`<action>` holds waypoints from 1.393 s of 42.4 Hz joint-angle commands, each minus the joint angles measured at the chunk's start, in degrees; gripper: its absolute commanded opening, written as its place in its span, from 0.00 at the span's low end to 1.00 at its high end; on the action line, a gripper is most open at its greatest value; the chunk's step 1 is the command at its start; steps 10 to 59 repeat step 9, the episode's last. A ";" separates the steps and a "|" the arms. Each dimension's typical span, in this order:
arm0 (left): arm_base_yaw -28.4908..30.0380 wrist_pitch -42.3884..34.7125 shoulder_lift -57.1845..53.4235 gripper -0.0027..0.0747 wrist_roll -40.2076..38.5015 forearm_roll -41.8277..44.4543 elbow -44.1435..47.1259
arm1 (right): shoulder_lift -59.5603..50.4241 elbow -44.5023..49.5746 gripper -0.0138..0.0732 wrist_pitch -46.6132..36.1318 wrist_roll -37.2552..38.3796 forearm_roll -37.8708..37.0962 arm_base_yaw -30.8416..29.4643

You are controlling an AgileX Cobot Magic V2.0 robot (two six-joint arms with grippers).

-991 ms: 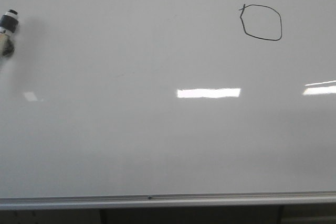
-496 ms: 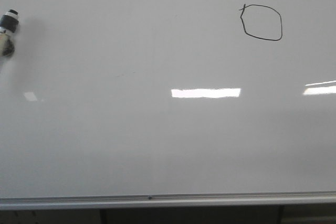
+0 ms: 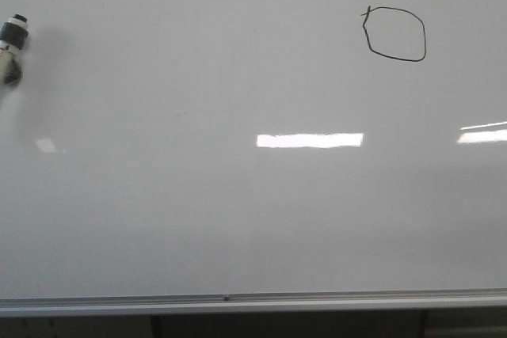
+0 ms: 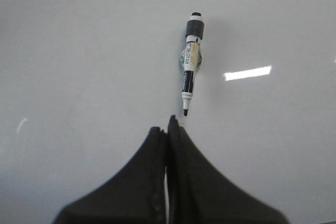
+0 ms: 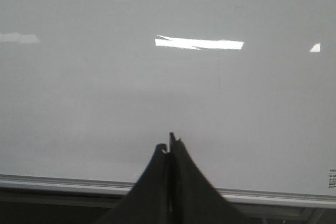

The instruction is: Write number 0 on whiteboard

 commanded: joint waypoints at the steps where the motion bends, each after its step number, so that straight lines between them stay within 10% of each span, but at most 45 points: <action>1: 0.05 -4.80 -1.01 0.01 -0.53 -0.04 1.26 | -0.94 0.04 0.08 -4.18 0.08 -0.50 -0.34; 59: 0.05 -4.80 -1.01 0.01 -0.53 -0.04 1.26 | -0.94 0.04 0.08 -4.18 0.08 -0.50 -0.34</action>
